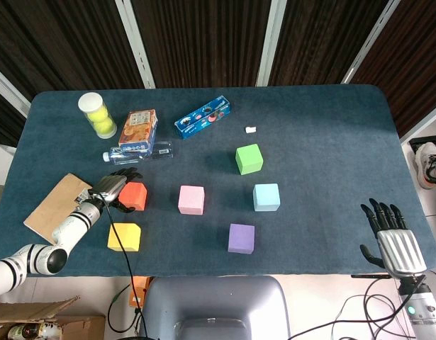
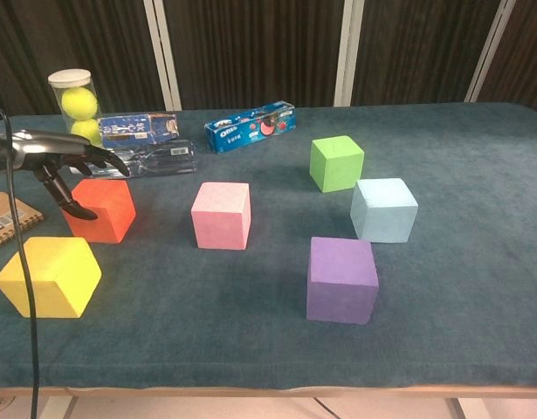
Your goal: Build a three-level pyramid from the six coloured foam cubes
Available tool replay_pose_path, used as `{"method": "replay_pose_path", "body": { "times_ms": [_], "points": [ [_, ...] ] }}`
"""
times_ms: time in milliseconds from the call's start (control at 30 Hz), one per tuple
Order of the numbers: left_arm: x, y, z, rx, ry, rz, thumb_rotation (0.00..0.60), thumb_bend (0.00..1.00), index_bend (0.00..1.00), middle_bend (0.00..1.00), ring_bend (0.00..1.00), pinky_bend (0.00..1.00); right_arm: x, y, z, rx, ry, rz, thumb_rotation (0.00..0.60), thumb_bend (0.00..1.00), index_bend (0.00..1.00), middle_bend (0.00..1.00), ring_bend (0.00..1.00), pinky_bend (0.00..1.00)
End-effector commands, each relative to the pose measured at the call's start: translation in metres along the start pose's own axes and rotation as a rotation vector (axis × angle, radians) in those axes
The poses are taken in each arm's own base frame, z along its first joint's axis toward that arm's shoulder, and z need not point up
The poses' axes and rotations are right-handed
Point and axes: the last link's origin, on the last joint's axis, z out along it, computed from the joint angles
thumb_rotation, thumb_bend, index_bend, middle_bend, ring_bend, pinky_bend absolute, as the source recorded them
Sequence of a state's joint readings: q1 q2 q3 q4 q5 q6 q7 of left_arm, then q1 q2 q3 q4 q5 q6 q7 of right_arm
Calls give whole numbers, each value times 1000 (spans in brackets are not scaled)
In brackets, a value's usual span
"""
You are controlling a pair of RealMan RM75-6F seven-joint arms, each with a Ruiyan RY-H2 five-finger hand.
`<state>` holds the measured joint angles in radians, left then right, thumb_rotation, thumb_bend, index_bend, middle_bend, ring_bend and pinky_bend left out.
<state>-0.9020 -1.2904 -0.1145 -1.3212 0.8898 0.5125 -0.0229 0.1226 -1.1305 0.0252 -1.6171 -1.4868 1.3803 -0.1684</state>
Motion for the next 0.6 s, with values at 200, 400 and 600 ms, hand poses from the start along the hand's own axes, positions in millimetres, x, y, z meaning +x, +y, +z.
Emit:
{"method": "replay_pose_path", "body": {
  "times_ms": [200,400,600],
  "points": [
    [-3,-5,2,16,4,33,600,234,210,51,3,114,0,-1,0,6,0,1,600,241,0,0,0,0],
    [-5,-12,3,35,18,51,600,252,285,59,6,115,0,-1,-1,6,-2,1,600,241,0,0,0,0],
    [-8,-14,5,43,9,72,600,275,435,96,19,115,0,0,-3,4,-1,3,600,241,0,0,0,0]
  ]
}}
